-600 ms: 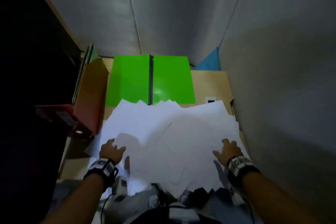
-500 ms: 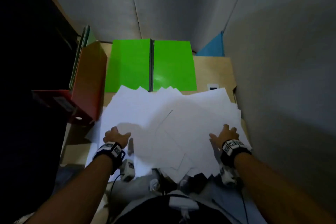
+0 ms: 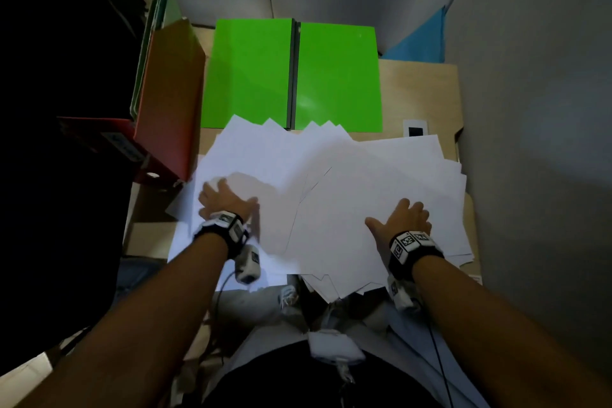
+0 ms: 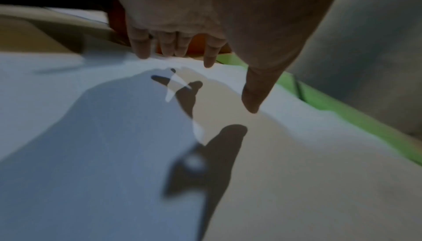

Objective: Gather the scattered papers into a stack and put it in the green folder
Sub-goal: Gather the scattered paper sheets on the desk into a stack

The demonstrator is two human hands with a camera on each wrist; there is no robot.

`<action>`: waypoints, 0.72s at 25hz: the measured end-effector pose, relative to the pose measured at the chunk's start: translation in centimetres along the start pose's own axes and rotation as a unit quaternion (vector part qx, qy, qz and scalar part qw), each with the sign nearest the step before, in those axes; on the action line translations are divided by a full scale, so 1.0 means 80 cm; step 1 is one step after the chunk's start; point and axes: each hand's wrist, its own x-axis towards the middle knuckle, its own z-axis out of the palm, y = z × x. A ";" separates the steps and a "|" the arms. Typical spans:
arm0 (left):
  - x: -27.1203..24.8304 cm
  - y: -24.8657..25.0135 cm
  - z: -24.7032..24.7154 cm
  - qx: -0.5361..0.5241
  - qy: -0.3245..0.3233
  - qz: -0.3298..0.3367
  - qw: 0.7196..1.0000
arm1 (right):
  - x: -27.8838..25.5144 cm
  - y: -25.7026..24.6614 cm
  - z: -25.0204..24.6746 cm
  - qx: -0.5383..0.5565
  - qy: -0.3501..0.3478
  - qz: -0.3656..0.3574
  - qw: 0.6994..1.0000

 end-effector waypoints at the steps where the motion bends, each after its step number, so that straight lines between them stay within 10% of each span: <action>1: 0.013 -0.013 -0.013 -0.016 -0.004 -0.041 0.999 | 0.004 0.002 0.001 0.007 0.006 -0.019 1.000; 8: 0.002 -0.024 -0.026 -0.070 0.001 -0.098 0.993 | 0.006 -0.023 -0.005 0.056 -0.037 -0.005 0.998; 18: -0.027 0.018 0.026 -0.086 -0.090 0.031 0.992 | -0.012 -0.095 -0.008 0.319 -0.112 0.050 0.940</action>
